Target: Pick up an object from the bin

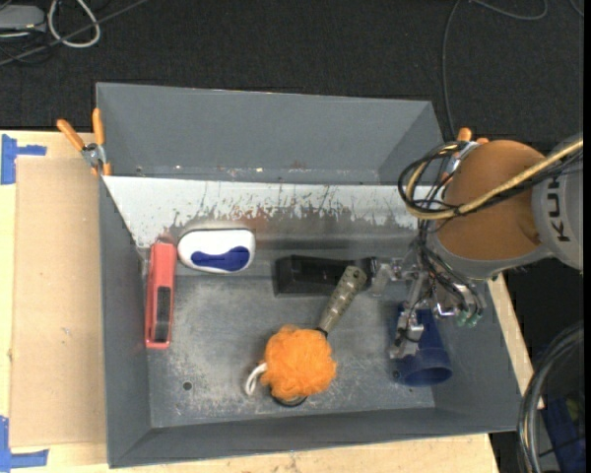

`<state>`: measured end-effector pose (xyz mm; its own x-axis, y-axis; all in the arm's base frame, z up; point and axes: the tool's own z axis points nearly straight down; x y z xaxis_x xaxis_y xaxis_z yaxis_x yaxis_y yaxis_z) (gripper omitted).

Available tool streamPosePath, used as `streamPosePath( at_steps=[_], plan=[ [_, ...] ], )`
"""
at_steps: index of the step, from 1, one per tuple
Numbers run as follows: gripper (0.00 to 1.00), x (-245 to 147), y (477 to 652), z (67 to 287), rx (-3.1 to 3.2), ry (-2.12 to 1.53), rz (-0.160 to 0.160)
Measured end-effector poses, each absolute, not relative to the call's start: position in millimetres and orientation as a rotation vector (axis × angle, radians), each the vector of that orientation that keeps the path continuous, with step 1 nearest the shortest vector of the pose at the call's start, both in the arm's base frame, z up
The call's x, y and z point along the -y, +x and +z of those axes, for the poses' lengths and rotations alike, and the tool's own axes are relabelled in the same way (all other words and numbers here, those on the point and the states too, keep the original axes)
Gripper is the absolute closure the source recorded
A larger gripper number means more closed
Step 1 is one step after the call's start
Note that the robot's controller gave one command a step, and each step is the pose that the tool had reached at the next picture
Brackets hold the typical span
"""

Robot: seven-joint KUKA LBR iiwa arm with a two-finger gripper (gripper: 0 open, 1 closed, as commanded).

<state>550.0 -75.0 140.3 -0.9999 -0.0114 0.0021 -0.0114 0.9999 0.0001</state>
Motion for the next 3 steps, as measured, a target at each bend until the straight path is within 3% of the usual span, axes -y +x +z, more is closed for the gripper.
streamPosePath(
  at_steps=[1,2,3],
  plan=[
    [0.00,75.0,550.0,140.3,3.139,0.018,0.000],
    [0.00,81.5,566.4,196.6,3.135,-0.111,-0.002],
    [0.00,75.9,561.6,165.8,3.142,-0.099,-0.001]
  ],
)
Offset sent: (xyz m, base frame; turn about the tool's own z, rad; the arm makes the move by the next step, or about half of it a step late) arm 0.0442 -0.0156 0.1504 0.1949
